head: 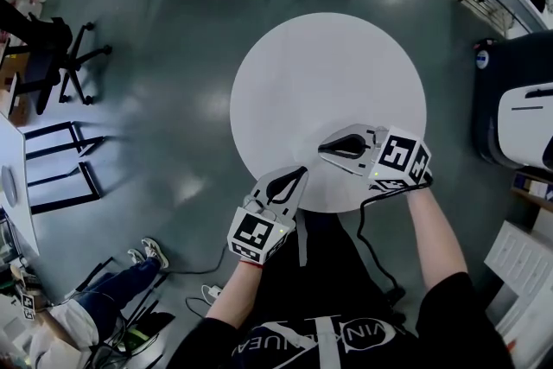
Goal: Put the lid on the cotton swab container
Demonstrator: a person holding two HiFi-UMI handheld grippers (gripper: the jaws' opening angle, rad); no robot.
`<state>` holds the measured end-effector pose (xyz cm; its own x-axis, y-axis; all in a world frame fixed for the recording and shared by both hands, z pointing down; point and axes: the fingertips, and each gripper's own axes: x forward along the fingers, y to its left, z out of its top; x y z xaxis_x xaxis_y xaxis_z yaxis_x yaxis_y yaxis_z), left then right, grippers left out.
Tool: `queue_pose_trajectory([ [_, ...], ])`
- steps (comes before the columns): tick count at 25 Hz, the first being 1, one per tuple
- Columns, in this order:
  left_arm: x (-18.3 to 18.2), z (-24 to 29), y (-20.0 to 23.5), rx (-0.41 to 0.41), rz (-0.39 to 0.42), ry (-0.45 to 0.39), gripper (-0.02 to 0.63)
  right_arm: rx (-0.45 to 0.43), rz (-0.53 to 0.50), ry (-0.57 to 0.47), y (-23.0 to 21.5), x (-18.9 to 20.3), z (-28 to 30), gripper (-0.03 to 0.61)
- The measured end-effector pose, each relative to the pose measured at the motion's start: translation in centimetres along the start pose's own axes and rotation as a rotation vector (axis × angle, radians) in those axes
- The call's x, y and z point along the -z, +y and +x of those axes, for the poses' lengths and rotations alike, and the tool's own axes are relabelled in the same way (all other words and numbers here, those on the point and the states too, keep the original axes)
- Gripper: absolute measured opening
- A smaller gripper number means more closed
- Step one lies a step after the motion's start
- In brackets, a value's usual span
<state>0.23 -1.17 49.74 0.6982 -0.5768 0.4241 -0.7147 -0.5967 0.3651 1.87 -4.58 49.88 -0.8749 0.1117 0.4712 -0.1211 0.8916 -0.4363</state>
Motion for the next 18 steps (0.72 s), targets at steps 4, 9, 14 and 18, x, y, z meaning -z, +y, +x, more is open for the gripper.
queue_pose_trajectory([
  [4, -1.5, 0.2, 0.3, -0.020, 0.020, -0.034, 0.008, 0.072, -0.142, 0.055, 0.6, 0.2, 0.2, 0.011],
  [9, -2.1, 0.6, 0.9, -0.069, 0.061, -0.022, 0.008, 0.160, -0.318, 0.112, 0.9, 0.1, 0.4, 0.011],
  [14, -1.9, 0.9, 1.1, -0.096, 0.099, 0.004, 0.008, 0.219, -0.403, 0.154, 1.1, 0.2, 0.6, 0.005],
  [18, -1.6, 1.2, 1.2, -0.109, 0.104, 0.023, 0.008, 0.238, -0.415, 0.168, 1.2, 0.4, 0.8, 0.003],
])
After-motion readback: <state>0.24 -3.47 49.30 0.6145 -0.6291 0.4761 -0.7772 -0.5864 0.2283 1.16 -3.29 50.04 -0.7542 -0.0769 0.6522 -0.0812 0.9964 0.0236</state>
